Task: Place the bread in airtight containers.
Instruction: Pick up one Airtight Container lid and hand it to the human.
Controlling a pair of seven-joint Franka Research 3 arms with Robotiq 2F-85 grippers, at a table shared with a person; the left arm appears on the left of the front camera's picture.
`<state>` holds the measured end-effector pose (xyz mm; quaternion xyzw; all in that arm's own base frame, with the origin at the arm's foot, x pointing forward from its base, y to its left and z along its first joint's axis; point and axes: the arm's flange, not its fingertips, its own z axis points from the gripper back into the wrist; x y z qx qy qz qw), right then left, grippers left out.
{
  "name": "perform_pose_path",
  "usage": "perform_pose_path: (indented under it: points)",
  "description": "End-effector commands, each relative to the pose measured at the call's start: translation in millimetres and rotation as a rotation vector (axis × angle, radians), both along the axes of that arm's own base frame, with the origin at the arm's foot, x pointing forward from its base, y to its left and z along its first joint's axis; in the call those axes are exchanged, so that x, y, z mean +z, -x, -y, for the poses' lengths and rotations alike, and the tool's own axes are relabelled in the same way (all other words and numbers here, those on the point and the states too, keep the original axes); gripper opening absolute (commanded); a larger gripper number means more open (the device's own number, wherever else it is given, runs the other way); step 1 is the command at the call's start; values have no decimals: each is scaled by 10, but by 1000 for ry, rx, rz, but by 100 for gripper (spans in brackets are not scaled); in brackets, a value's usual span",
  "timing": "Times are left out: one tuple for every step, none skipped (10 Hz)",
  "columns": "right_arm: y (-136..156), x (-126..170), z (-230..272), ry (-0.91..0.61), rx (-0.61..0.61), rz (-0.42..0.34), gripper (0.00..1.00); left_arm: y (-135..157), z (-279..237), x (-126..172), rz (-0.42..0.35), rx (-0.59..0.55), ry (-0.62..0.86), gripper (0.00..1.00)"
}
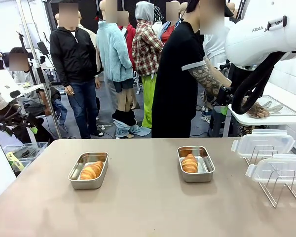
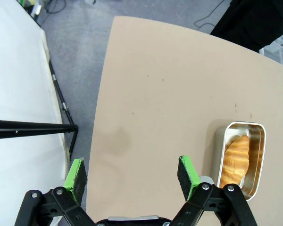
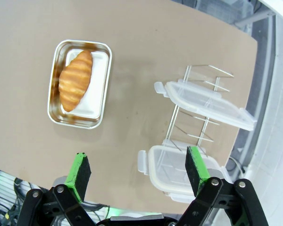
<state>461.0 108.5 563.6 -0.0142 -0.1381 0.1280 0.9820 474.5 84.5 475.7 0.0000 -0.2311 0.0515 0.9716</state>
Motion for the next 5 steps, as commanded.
perform_pose_path:
  points:
    - [-8,-2,-9,1,-5,4,100,22,0,7,2,5,1,100]
    - [-8,-2,-9,1,-5,4,100,22,0,7,2,5,1,100]
    - [-8,-2,-9,1,-5,4,100,22,0,7,2,5,1,100]
    - [-8,-2,-9,1,-5,4,100,22,0,7,2,5,1,100]
    - [-8,-2,-9,1,-5,4,100,22,0,7,2,5,1,100]
